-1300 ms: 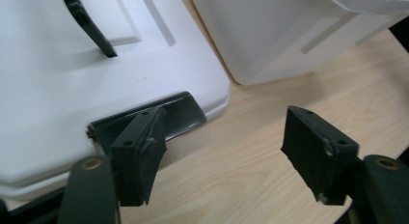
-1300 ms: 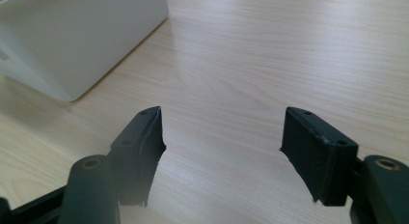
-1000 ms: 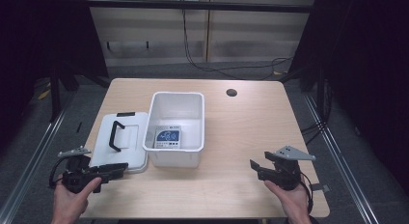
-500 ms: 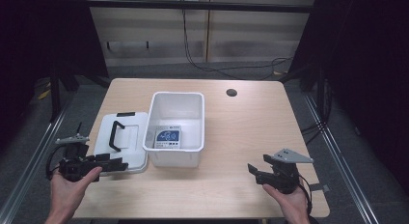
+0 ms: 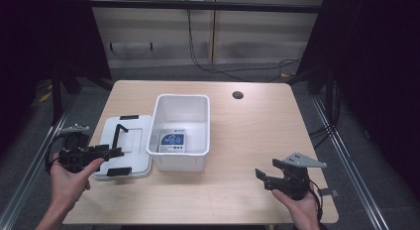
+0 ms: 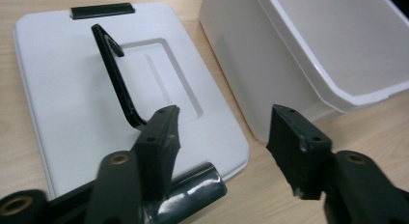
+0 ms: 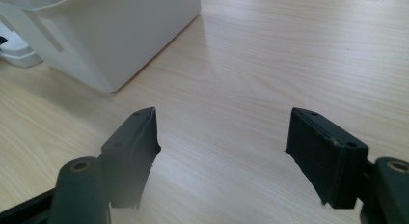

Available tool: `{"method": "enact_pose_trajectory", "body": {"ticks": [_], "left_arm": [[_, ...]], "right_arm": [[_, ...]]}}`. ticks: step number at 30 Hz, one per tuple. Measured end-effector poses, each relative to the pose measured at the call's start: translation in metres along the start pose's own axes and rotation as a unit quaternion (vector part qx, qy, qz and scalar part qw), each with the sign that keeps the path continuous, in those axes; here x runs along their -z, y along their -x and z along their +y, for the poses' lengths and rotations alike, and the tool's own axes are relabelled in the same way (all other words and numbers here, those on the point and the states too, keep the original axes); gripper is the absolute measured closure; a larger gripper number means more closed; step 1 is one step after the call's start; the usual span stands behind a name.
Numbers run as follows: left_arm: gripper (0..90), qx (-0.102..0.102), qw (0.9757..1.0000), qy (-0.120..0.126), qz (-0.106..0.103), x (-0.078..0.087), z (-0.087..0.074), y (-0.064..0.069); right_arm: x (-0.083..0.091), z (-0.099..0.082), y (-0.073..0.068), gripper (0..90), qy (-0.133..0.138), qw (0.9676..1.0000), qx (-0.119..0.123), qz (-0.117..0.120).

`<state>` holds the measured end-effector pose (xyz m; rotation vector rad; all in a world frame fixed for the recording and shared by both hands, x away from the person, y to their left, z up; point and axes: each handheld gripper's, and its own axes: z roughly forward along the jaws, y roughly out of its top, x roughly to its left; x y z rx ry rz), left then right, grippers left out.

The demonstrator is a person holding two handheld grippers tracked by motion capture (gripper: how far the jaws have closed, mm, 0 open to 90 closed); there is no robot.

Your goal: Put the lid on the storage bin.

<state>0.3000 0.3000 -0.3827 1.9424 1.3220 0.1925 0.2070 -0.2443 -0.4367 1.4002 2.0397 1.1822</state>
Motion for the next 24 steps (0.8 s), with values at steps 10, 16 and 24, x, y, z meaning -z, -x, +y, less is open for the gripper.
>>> {"method": "enact_pose_trajectory", "body": {"ticks": [10,16,24], "left_arm": [[48.3,0.001,0.9991,-0.039,0.018,-0.006,0.022,-0.008],[51.5,0.003,0.9978,-0.062,0.023,-0.009,0.035,-0.012],[43.0,0.009,0.9947,-0.099,0.027,-0.019,0.046,-0.021]], "right_arm": [[-0.001,0.000,0.000,25.9,-0.002,1.0000,-0.002,0.003],[-0.001,0.000,0.000,25.7,-0.003,1.0000,-0.003,0.003],[-0.002,0.000,0.000,24.7,-0.007,1.0000,0.000,0.006]]}}
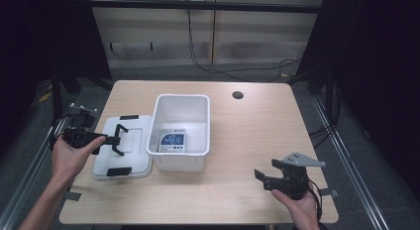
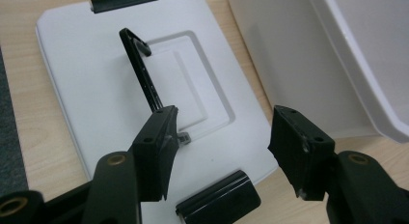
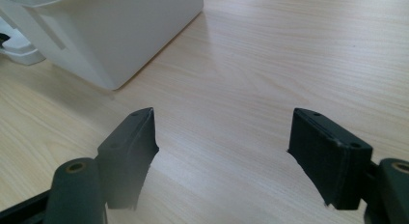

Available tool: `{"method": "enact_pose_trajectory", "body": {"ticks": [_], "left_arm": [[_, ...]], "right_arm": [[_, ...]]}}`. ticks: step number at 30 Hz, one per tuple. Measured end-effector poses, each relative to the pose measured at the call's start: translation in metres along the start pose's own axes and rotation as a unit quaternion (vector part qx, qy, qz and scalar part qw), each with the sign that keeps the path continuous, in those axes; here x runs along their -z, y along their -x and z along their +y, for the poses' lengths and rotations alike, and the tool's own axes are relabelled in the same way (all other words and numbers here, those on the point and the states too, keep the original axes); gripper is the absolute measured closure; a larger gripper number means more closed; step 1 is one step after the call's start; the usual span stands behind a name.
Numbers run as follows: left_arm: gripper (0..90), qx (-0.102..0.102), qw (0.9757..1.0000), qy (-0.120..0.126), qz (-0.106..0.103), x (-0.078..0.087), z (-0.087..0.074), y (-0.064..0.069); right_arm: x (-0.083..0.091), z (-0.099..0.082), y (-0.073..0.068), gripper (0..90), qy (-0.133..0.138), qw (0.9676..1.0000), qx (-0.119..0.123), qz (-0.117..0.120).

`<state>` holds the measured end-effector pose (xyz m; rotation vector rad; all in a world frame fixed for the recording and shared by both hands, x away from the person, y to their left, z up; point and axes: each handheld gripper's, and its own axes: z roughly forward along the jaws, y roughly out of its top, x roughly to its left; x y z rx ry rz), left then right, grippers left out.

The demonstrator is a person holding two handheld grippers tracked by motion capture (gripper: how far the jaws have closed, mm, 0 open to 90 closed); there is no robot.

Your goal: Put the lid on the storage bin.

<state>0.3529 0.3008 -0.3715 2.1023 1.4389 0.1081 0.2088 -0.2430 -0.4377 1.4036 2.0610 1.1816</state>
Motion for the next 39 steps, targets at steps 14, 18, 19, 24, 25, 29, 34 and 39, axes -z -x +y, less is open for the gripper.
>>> {"method": "enact_pose_trajectory", "body": {"ticks": [14,18,19,24,25,29,34,39], "left_arm": [[52.9,0.024,0.9961,-0.057,0.063,-0.019,0.023,-0.001],[56.7,0.032,0.9945,-0.070,0.071,-0.024,0.027,-0.006],[57.2,0.038,0.9943,-0.073,0.068,-0.025,0.027,-0.007],[60.4,0.043,0.9915,-0.092,0.081,-0.033,0.030,-0.010],[60.7,0.055,0.9901,-0.099,0.083,-0.036,0.031,-0.010],[66.5,0.063,0.9874,-0.111,0.094,-0.040,0.033,-0.012],[66.7,0.063,0.9838,-0.121,0.116,-0.050,0.036,-0.013],[66.8,0.069,0.9817,-0.130,0.121,-0.056,0.037,-0.016]], "right_arm": [[-0.001,0.000,0.002,19.8,-0.010,0.9999,-0.010,0.000],[-0.002,0.000,0.002,19.5,-0.010,0.9999,-0.007,0.002],[-0.002,0.000,0.002,19.5,-0.010,0.9999,-0.007,0.002],[-0.003,0.000,0.001,19.5,-0.014,0.9999,-0.004,0.002],[-0.003,0.000,0.001,19.6,-0.014,0.9999,-0.003,0.004],[-0.004,0.000,0.001,19.7,-0.021,0.9998,-0.003,0.005],[-0.004,0.000,0.001,19.3,-0.023,0.9997,-0.003,0.007],[-0.006,0.000,0.001,19.1,-0.027,0.9996,0.001,0.010]]}}
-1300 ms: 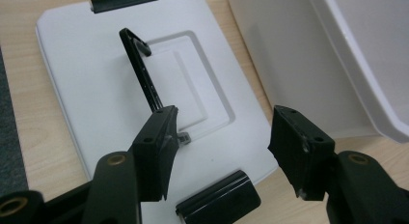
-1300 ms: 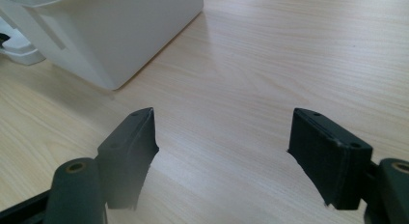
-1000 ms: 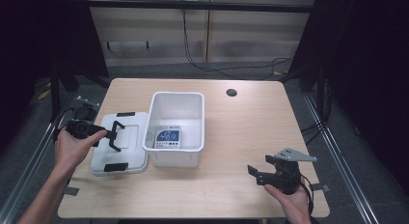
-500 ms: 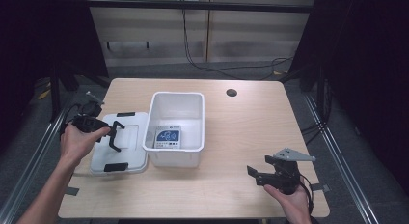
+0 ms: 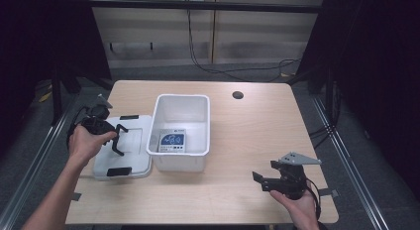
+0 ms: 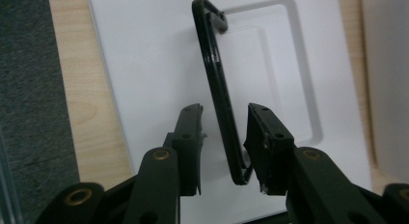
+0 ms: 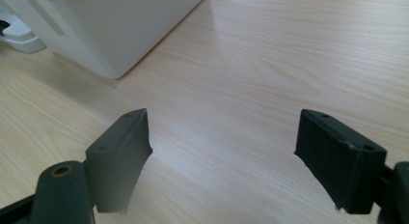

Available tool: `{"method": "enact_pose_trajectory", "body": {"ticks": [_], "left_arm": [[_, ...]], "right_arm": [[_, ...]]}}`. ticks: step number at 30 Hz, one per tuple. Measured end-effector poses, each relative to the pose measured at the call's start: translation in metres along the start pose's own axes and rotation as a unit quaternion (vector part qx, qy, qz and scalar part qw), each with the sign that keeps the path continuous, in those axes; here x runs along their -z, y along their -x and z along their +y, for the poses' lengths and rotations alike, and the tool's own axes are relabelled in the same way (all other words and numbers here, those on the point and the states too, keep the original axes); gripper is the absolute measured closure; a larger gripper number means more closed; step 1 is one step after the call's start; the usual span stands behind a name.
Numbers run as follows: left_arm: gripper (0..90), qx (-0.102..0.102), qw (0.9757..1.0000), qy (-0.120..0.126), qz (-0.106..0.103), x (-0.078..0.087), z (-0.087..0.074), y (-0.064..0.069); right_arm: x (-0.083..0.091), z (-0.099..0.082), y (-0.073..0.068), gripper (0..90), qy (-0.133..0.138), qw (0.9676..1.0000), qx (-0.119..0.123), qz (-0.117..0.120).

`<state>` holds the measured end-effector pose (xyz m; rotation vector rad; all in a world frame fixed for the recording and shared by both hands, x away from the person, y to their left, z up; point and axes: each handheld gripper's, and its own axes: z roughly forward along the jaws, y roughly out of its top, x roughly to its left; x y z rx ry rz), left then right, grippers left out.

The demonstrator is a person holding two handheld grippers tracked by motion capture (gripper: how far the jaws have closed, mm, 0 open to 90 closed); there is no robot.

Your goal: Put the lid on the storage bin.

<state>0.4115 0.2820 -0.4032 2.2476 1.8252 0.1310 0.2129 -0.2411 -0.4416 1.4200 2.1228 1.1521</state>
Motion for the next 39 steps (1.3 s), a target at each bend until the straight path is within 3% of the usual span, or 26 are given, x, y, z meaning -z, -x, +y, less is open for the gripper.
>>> {"method": "enact_pose_trajectory", "body": {"ticks": [5,7,10,14,18,26,32,39], "left_arm": [[68.3,0.008,0.9999,-0.011,0.009,-0.009,0.007,0.002],[69.0,0.009,0.9998,-0.015,0.000,-0.009,0.009,0.002],[72.3,0.015,0.9998,-0.015,0.003,-0.011,0.013,0.003],[77.2,0.018,0.9995,-0.018,0.020,-0.017,0.013,0.006],[77.8,0.029,0.9993,-0.019,0.009,-0.017,0.015,0.004],[78.7,0.028,0.9990,-0.030,0.014,-0.023,0.019,0.009],[79.6,0.046,0.9979,-0.045,0.011,-0.024,0.024,0.007],[81.8,0.063,0.9972,-0.041,-0.004,-0.024,0.025,0.008]], "right_arm": [[-0.001,0.000,0.000,19.1,-0.003,1.0000,-0.002,0.000],[-0.001,0.000,0.000,19.1,-0.006,1.0000,-0.002,-0.002],[-0.001,-0.001,0.000,19.1,-0.007,1.0000,-0.002,-0.001],[-0.001,-0.001,0.000,19.1,-0.007,1.0000,-0.001,0.000],[-0.002,-0.001,0.000,19.1,-0.007,1.0000,0.001,0.002],[-0.002,-0.001,0.000,19.0,-0.010,0.9999,0.000,0.003],[-0.003,-0.001,0.000,19.0,-0.012,0.9999,0.001,0.005],[-0.003,-0.001,0.000,19.0,-0.014,0.9999,0.001,0.005]]}}
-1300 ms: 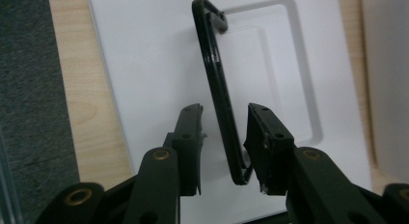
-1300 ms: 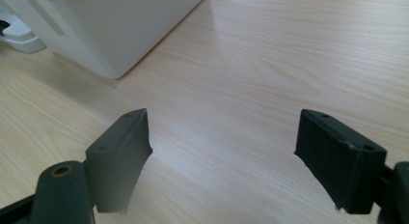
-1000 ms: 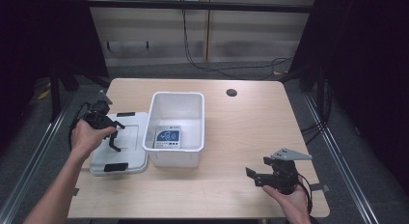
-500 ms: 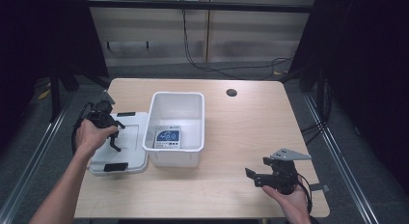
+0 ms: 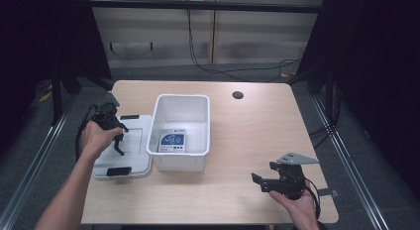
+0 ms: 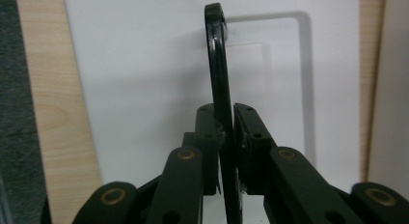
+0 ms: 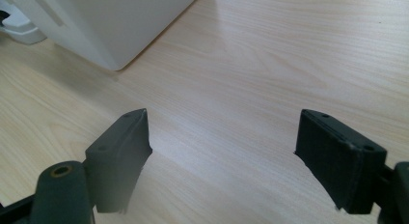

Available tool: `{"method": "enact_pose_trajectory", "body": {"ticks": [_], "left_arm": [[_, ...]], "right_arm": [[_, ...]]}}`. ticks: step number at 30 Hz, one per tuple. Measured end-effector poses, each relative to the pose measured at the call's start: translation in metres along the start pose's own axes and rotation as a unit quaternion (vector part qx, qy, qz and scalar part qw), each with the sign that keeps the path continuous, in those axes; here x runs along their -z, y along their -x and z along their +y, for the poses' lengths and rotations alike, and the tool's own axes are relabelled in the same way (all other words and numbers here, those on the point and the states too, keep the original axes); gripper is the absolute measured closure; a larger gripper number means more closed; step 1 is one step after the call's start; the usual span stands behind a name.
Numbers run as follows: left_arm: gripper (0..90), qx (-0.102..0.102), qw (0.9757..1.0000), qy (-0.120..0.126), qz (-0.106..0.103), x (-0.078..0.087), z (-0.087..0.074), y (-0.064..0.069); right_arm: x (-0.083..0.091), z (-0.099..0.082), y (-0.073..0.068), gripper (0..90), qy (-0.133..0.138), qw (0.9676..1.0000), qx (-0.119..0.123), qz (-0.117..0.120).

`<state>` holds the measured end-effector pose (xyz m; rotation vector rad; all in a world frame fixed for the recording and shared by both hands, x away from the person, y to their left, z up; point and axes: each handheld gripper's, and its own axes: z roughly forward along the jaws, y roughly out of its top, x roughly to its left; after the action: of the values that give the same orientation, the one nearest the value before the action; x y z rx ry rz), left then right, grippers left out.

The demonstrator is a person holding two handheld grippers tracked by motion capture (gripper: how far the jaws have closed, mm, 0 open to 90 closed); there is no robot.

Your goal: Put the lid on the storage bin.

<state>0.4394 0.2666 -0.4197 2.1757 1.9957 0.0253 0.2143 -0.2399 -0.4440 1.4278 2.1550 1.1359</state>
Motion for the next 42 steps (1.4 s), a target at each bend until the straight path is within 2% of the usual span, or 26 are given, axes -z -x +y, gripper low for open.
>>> {"method": "enact_pose_trajectory", "body": {"ticks": [6,8,14,19,24,26,27,29,33,42], "left_arm": [[84.5,-0.006,1.0000,-0.006,0.004,0.002,0.001,0.003],[84.7,-0.006,0.9999,-0.003,0.011,0.002,0.001,0.005],[84.8,-0.008,0.9999,-0.007,0.009,0.003,0.000,0.005],[84.9,-0.013,0.9998,-0.008,0.014,0.009,0.000,0.005],[84.8,-0.014,0.9998,-0.005,0.009,0.016,-0.002,0.003],[84.9,-0.027,0.9995,-0.008,0.012,0.020,-0.003,0.002],[84.8,-0.027,0.9995,-0.008,0.012,0.020,-0.003,0.002],[84.9,-0.042,0.9988,-0.016,0.016,0.023,-0.005,0.002],[84.9,-0.052,0.9983,-0.018,0.017,0.027,-0.007,0.000],[84.9,-0.059,0.9978,-0.013,0.029,0.040,-0.009,-0.001]], "right_arm": [[0.000,0.000,0.000,19.0,0.000,1.0000,0.000,0.000],[0.000,0.000,0.000,19.0,0.000,1.0000,0.001,0.000],[0.000,0.000,0.000,18.9,-0.001,1.0000,0.001,-0.001],[0.000,0.000,0.000,18.7,0.000,1.0000,0.001,-0.001],[0.000,0.000,0.000,18.7,-0.001,1.0000,0.002,-0.001],[0.000,0.000,0.000,18.6,0.000,1.0000,0.003,-0.001],[0.000,0.000,0.000,18.6,0.000,1.0000,0.003,-0.001],[0.000,0.000,0.000,18.5,0.000,1.0000,0.001,-0.001],[0.000,0.000,-0.001,18.4,-0.004,1.0000,0.001,-0.001],[0.000,0.000,-0.001,18.1,-0.003,1.0000,0.003,-0.001]]}}
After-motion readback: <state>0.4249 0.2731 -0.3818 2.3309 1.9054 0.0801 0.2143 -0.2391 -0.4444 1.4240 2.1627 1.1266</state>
